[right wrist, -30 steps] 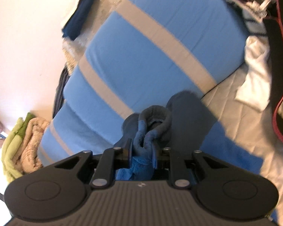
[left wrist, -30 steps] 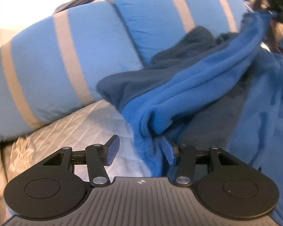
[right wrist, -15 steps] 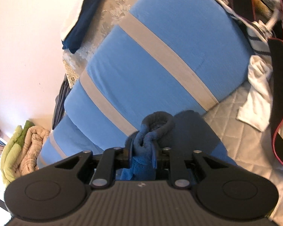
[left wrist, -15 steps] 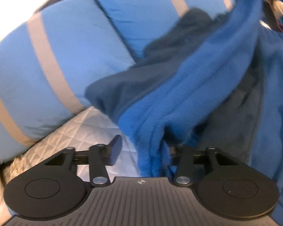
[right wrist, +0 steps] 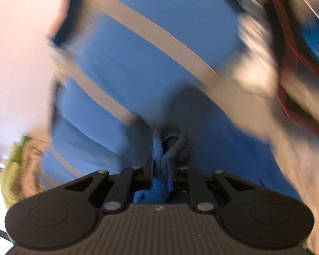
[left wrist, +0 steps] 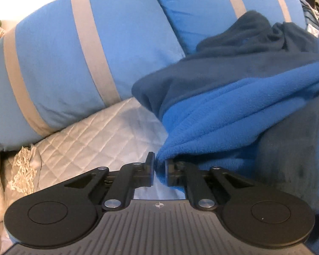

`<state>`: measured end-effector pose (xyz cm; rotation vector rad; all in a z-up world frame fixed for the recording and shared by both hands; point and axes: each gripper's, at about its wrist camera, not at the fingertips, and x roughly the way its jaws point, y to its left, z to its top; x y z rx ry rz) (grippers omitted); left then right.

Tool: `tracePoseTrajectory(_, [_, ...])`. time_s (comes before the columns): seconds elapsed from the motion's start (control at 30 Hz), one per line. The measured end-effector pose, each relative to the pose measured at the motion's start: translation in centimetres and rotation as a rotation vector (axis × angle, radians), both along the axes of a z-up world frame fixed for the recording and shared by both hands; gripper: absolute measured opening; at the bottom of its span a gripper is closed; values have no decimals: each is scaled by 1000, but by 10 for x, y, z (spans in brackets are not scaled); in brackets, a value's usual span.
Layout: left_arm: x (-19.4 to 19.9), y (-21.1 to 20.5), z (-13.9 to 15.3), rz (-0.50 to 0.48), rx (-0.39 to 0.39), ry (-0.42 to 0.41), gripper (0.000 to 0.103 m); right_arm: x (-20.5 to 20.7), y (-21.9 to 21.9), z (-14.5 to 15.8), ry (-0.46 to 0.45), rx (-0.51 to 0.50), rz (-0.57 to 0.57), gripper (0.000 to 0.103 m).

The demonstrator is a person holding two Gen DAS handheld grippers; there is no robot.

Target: Fold clothes

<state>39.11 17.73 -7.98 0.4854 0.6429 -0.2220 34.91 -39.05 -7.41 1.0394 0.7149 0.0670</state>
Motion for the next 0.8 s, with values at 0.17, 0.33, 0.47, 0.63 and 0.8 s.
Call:
tracePoseTrajectory(0.17, [4,-6,6,8,30,0,16,-40,5,-59,138,103,-37,12])
tracePoseTrajectory(0.33, [1,-12,18,48,48,-3,28,-40,0,-64,152,119,-64,15])
tracePoseTrajectory(0.47, [-8,-14,22,41,92,-13,35,-42,0,-75,222,167,-101,33])
tracePoseTrajectory(0.63, [-23,-10,33,28,127,-32,37,-48,6,-85,238,244,-93,66])
tracePoseTrajectory(0.8, [-42,-6,51,21,106,-51,38,-43,13,-90,254,277,-96,68])
